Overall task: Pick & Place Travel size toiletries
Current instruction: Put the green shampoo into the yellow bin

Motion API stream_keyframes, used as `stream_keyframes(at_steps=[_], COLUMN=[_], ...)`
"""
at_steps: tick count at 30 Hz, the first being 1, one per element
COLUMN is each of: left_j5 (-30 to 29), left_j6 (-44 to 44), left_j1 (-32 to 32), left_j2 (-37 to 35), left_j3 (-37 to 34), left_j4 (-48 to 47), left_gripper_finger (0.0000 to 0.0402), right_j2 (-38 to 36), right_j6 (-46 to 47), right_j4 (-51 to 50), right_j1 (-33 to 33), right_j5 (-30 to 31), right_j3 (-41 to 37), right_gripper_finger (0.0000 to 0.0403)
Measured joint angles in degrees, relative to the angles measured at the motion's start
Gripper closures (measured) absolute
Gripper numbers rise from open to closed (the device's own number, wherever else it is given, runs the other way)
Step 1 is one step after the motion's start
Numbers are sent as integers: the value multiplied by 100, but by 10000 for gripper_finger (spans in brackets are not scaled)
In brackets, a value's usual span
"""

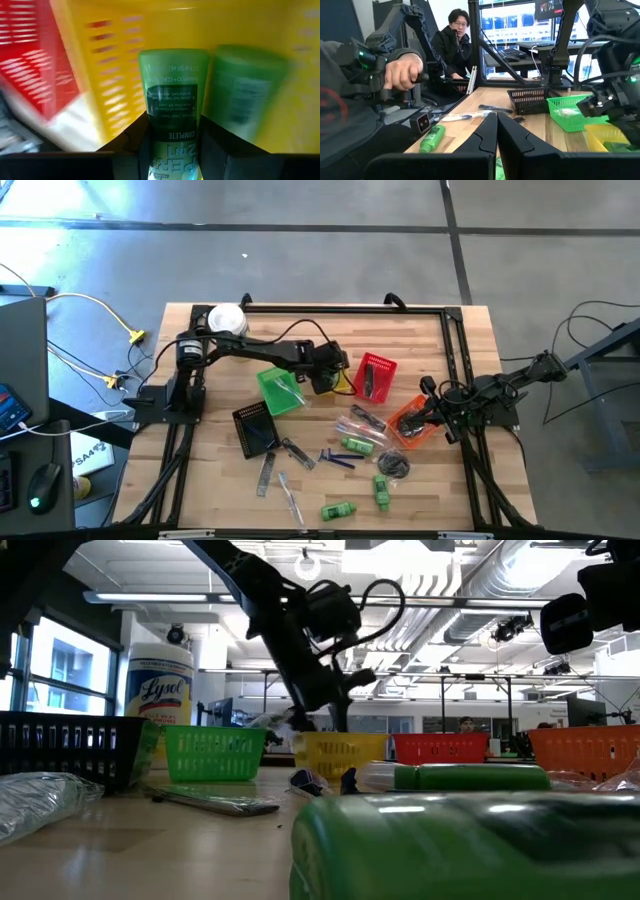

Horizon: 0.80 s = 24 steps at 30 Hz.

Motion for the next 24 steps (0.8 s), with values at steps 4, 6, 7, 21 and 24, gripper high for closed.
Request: stream_keyframes(at_steps=[4, 6, 7, 21, 24], left_j5=[-68, -68, -70, -68, -68], left_j6=[-9, -61, -124, -624, -768], left_j1=[2, -2, -4, -4, -4], left_j2=[-4, -4, -4, -4, -4], left_j3=[-2, -2, -2, -2, -2], left_j4=[9, 17, 8, 1, 4], left_gripper_finger=[288, 288, 288, 270, 234], right_j2=[2, 4, 2, 2, 3], right_j6=[0, 1, 0, 2, 2], right_j4=[-4, -10, -9, -22, -37], right_j1=[1, -1, -1, 1, 1], right_j5=[-1, -1, -1, -1, -1], right_j3=[1, 1, 0, 0, 1], right_gripper_finger=[400, 400, 400, 400, 400])
